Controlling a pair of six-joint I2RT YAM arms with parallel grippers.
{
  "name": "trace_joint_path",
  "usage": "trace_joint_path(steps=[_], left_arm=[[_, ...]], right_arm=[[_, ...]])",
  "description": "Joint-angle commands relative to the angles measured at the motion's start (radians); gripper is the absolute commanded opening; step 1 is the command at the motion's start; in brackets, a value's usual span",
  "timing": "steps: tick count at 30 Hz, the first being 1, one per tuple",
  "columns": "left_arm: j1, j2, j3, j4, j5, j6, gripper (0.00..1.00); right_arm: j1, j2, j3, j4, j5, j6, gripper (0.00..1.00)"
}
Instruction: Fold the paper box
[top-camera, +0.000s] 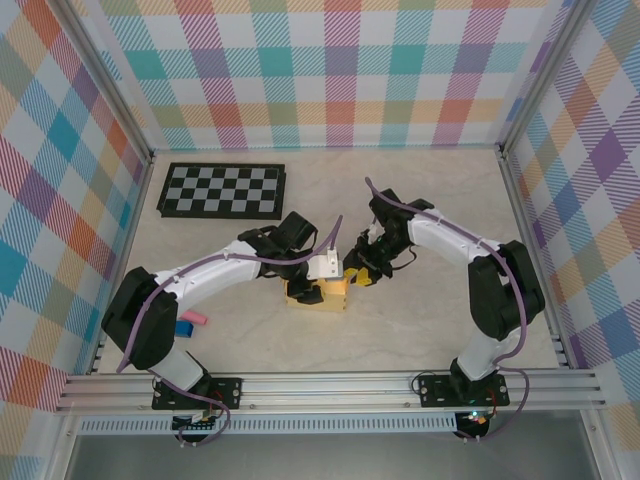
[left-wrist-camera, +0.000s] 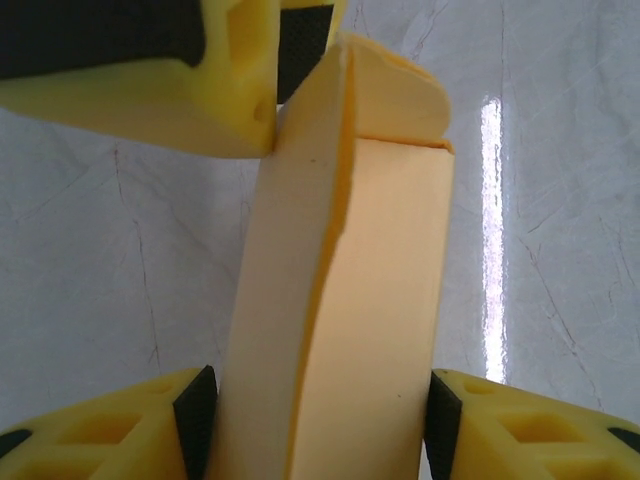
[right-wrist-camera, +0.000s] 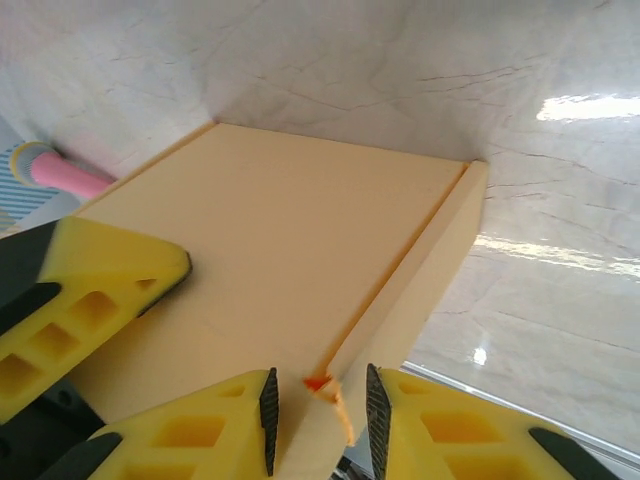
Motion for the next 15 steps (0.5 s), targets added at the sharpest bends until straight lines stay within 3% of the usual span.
trace_joint_path(steps=[1, 8, 12, 15], left_arm=[[-0.002, -0.044, -0.034, 0.040, 0.017, -0.044, 0.59], [0.011, -0.166, -0.103, 0.085, 0.029, -0.109, 0.63], [0.011, -0.160, -0.135, 0.101, 0.021, -0.100, 0.63], [0.012, -0.133, -0.156, 0.123, 0.028, -0.091, 0.62]], right_arm=[[0.009, -0.023, -0.024, 0.021, 0.030, 0.011, 0.30], [0.009, -0.061, -0.044, 0.055, 0.055, 0.027, 0.28], [0.006, -0.108, -0.045, 0.090, 0.076, 0.037, 0.30], [-0.013, -0.129, -0.033, 0.072, 0.072, 0.058, 0.41]])
